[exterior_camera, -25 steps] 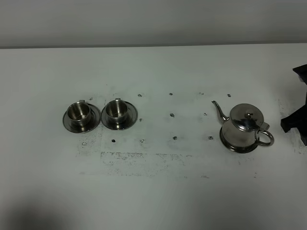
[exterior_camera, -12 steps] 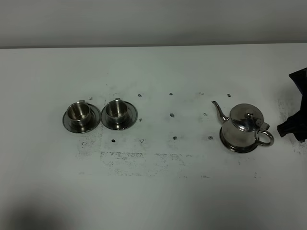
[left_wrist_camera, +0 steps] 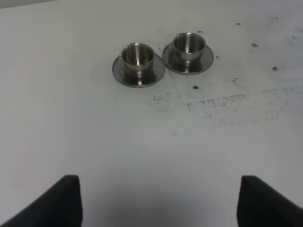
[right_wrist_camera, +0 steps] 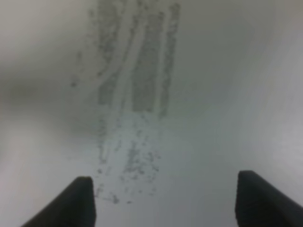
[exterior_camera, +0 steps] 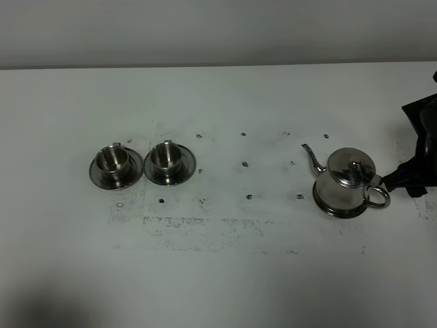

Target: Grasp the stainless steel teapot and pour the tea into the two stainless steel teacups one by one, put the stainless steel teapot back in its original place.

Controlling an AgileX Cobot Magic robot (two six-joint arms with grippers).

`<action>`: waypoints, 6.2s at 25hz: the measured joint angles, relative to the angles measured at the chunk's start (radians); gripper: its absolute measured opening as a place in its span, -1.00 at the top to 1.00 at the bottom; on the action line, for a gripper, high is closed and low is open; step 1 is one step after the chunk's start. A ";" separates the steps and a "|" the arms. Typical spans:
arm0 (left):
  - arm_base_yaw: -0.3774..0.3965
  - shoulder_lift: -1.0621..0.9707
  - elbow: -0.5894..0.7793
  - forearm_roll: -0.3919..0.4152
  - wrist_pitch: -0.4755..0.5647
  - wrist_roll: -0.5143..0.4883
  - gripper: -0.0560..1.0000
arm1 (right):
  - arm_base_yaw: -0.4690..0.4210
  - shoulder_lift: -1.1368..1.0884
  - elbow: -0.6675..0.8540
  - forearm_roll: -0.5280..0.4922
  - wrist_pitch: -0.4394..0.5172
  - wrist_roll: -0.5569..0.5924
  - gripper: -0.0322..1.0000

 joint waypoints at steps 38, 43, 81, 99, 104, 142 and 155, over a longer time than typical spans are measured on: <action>0.000 0.000 0.000 0.001 0.000 -0.002 -0.33 | 0.043 -0.268 0.001 0.495 0.346 -0.550 -0.21; 0.000 0.000 0.000 0.001 0.000 -0.002 -0.33 | 0.043 -0.268 0.001 0.609 0.335 -0.692 -0.21; 0.000 0.000 0.000 0.001 0.000 0.000 -0.33 | 0.025 -0.077 0.001 0.528 0.095 -0.806 -0.21; 0.000 0.000 0.000 0.001 0.000 0.000 -0.33 | 0.025 -0.059 0.001 0.517 0.004 -0.817 -0.21; 0.000 0.000 0.000 0.001 0.000 0.000 -0.33 | 0.025 -0.034 0.001 0.517 0.004 -0.817 -0.21; 0.000 0.000 0.000 0.001 0.000 -0.002 -0.33 | 0.025 0.011 -0.050 0.544 0.029 -0.833 0.61; 0.000 0.000 0.000 0.001 0.000 -0.002 -0.33 | 0.025 0.011 -0.061 0.567 0.051 -0.841 0.61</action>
